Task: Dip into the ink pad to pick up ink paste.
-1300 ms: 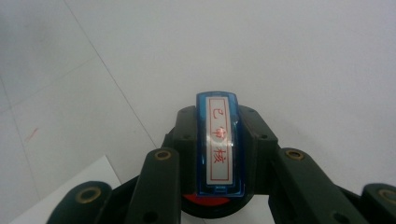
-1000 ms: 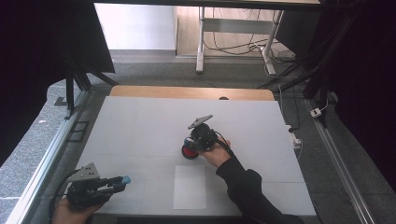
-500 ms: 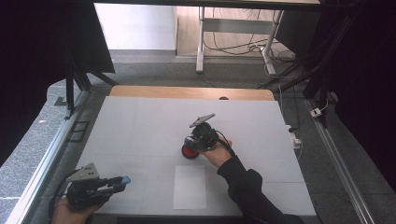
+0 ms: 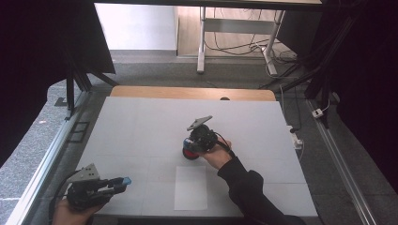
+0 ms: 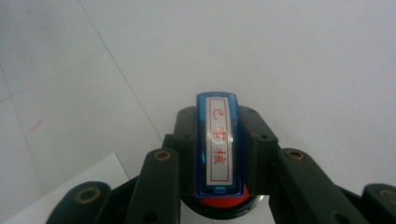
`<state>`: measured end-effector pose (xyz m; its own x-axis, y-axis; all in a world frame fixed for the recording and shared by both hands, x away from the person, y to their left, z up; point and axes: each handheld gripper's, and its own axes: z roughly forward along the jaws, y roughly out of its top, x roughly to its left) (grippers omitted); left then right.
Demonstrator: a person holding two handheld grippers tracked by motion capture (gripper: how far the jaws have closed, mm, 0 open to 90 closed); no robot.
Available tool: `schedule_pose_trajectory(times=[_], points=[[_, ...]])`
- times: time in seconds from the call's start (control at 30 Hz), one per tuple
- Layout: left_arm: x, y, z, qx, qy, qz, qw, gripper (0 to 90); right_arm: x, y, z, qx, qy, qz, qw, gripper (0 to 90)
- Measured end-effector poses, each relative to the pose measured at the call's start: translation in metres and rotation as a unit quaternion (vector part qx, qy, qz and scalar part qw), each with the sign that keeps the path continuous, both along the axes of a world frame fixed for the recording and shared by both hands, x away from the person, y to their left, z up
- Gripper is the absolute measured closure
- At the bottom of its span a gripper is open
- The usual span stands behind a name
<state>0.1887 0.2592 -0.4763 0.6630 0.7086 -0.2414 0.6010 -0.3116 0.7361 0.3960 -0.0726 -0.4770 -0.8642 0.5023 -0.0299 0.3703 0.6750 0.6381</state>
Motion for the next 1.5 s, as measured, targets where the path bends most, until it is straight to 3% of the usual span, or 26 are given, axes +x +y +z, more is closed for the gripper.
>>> schedule_pose_trajectory(times=[0.27, 0.47, 0.67, 0.9, 1.03, 1.27, 1.5], points=[[0.000, 0.000, 0.000, 0.000, 0.001, -0.001, 1.0000, 68.3, 0.000, 0.002, -0.005, -0.009, 0.005, -0.005, 0.9999, 70.9], [0.000, 0.000, 0.000, 0.000, 0.001, 0.000, 1.0000, 68.3, -0.003, 0.005, -0.005, -0.023, -0.004, -0.003, 0.9997, 71.0], [0.000, 0.000, 0.000, 0.000, 0.002, 0.000, 1.0000, 68.3, 0.004, -0.003, -0.008, 0.009, 0.021, -0.012, 0.9997, 71.1], [0.001, 0.000, 0.000, 0.000, 0.003, 0.000, 1.0000, 68.3, 0.012, -0.012, -0.011, 0.047, 0.055, -0.021, 0.9972, 71.2], [0.001, 0.000, 0.000, -0.002, 0.004, 0.000, 1.0000, 68.3, 0.009, -0.009, -0.010, 0.036, 0.041, -0.017, 0.9983, 71.2], [0.002, 0.000, 0.000, -0.005, 0.006, -0.002, 1.0000, 68.2, -0.006, 0.004, -0.008, -0.018, -0.013, -0.011, 0.9997, 71.1], [0.002, 0.001, -0.001, -0.006, 0.008, -0.002, 0.9999, 68.3, -0.001, -0.001, -0.009, 0.003, 0.005, -0.013, 0.9999, 71.1]])
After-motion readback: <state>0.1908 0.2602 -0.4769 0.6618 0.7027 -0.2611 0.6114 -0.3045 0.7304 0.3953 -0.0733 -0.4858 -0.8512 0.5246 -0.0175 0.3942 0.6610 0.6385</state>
